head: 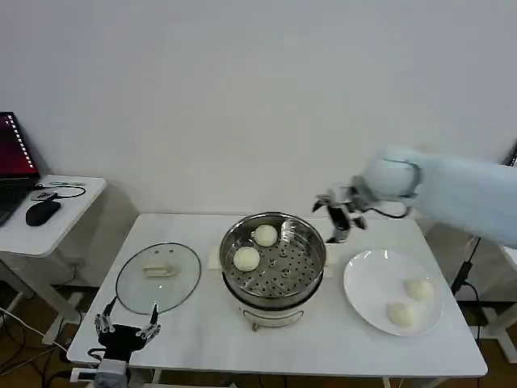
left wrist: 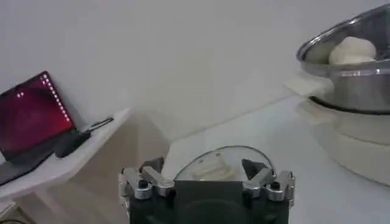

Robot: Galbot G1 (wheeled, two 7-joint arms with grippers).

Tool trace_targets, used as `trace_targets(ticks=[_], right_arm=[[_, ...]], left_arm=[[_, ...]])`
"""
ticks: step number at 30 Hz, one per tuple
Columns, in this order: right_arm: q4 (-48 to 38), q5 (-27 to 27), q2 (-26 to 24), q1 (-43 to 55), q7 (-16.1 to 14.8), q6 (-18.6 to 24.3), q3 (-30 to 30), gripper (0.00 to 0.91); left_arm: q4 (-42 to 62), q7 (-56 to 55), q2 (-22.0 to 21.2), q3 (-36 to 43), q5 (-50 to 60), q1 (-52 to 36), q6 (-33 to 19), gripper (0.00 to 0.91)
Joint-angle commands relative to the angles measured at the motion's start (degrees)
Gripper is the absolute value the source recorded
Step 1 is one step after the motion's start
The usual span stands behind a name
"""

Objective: Take steamed baozi put them in steamer then cover it.

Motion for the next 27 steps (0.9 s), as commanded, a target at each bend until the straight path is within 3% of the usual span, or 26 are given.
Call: trace_targets(ticks=[1, 7, 8, 9, 11, 15, 17, 21, 27], right_arm=[[6.1, -20.0, -23.4, -13.1, -3.8, 11.5, 9.7, 0.907], [6.8, -22.9, -27.2, -17.9, -4.4, 11.0, 10.7, 0.907], [6.7, -24.0, -27.6, -21.4, -4.3, 11.1, 13.4, 0.907], [6.6, -25.2, -27.9, -26.9, -4.3, 11.1, 20.3, 0.907], [6.5, -25.9, -28.0, -30.4, -3.7, 10.2, 21.0, 0.907], [6.4, -25.8, -27.5, -44.5, -3.0, 8.0, 31.2, 0.907], [5.9, -26.1, -26.2, -53.4, -2.7, 7.0, 39.6, 0.907], [4.2, -25.4, -23.1, -58.5, -2.5, 5.4, 45.7, 0.907], [2.4, -24.4, -20.4, -62.8, -2.8, 3.7, 47.4, 0.907]], left_arm=[[0.7, 0.0, 0.1, 1.4, 1.0, 0.1, -0.1, 0.907], [1.7, 0.1, 0.3, 1.8, 1.4, -0.4, 0.0, 0.907], [1.9, 0.1, 0.3, 1.8, 1.4, -0.4, 0.0, 0.907], [2.0, 0.1, 0.3, 1.8, 1.4, -0.3, 0.0, 0.907], [2.2, 0.1, 0.3, 1.9, 1.5, -0.2, -0.1, 0.907], [2.6, 0.1, 0.3, 1.8, 1.5, 0.1, -0.2, 0.907], [2.7, 0.1, 0.3, 1.7, 1.5, 0.2, -0.2, 0.907], [2.9, 0.1, 0.2, 1.6, 1.8, 0.3, -0.1, 0.907], [3.1, 0.1, 0.0, 1.5, 2.0, 0.4, -0.1, 0.907]])
